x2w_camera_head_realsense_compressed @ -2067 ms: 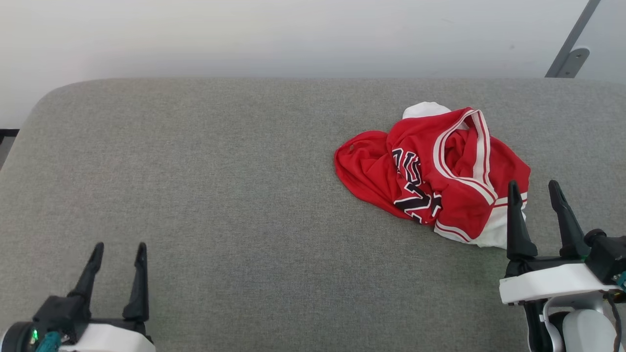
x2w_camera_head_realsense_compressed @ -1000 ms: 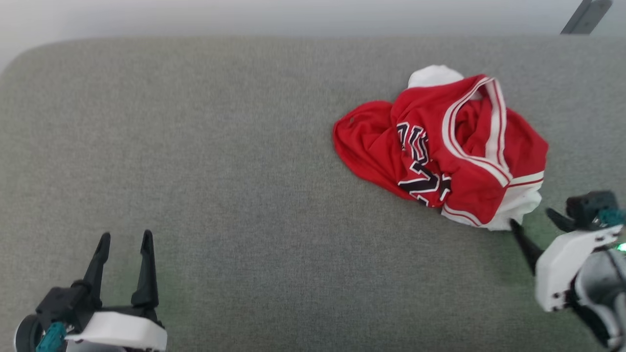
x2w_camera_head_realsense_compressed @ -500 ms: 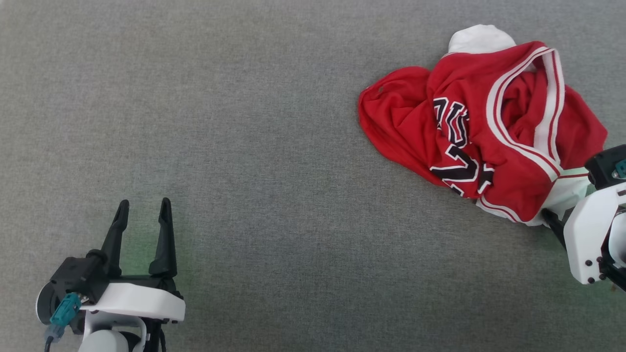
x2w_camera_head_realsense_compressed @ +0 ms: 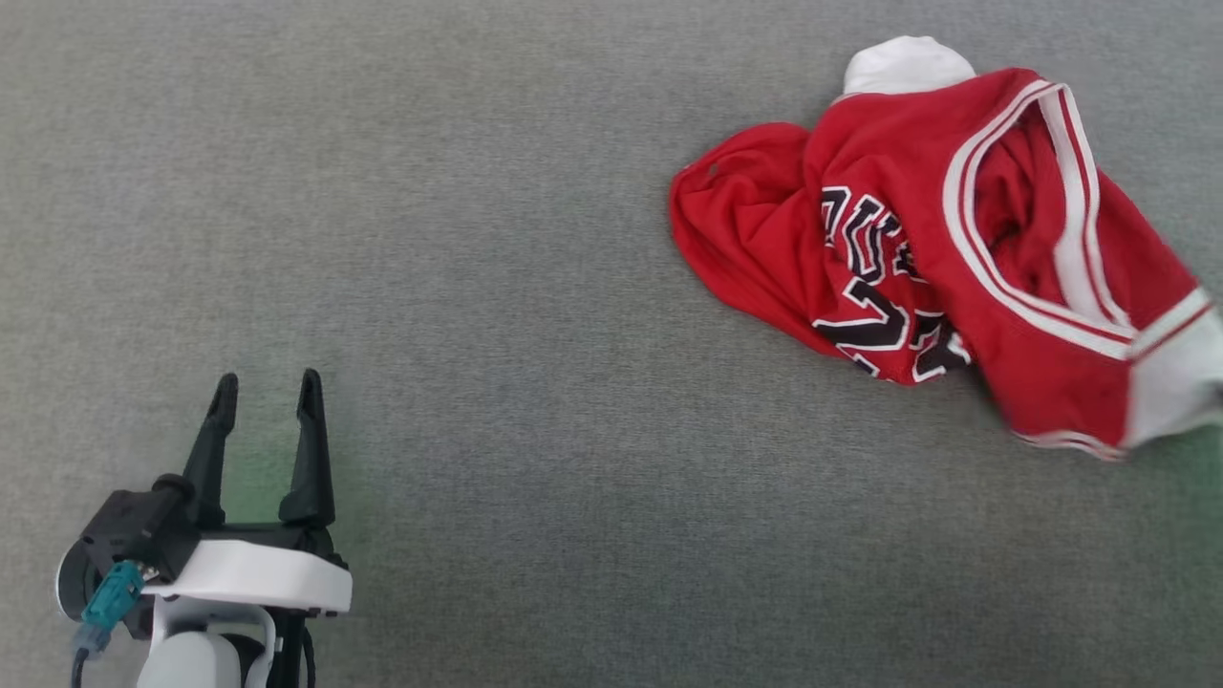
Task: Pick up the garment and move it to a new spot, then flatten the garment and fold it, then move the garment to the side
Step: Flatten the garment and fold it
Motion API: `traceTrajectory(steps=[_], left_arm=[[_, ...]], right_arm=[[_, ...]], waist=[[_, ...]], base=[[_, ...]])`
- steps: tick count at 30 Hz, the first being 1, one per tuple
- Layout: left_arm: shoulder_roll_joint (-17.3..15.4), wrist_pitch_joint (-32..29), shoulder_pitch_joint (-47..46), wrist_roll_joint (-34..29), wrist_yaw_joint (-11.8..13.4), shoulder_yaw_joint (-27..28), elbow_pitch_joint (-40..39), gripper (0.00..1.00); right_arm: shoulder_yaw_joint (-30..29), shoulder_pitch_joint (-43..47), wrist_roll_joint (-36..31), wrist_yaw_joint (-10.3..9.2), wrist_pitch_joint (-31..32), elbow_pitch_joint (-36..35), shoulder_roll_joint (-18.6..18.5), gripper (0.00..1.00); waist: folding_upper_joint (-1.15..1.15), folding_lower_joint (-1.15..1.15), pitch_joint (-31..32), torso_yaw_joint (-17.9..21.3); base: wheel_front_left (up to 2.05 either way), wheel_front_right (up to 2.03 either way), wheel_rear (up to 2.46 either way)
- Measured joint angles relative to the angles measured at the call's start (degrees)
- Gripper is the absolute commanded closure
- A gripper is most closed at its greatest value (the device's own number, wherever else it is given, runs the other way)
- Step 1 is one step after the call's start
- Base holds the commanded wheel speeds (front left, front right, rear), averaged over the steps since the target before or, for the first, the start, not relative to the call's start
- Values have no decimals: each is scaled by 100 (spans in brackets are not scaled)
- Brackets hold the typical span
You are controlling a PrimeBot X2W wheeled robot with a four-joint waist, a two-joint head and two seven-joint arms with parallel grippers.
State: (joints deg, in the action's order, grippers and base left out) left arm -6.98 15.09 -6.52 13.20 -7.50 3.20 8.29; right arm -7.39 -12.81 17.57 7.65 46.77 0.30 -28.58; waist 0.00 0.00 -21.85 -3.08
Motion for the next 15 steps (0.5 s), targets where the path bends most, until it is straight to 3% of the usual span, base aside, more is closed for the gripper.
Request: traceTrajectory(steps=[10,15], left_arm=[[-56,0,-34,20,0,-141,-16,0],[-104,0,-34,42,0,-178,-18,0]], right_arm=[[-1689,62,-366,-1,-541,929,-430,100],[-2103,20,-559,-1,-764,1363,-431,100]], waist=[[0,0,-21,97],[0,0,-28,54]], base=[[0,0,0],[0,0,0]])
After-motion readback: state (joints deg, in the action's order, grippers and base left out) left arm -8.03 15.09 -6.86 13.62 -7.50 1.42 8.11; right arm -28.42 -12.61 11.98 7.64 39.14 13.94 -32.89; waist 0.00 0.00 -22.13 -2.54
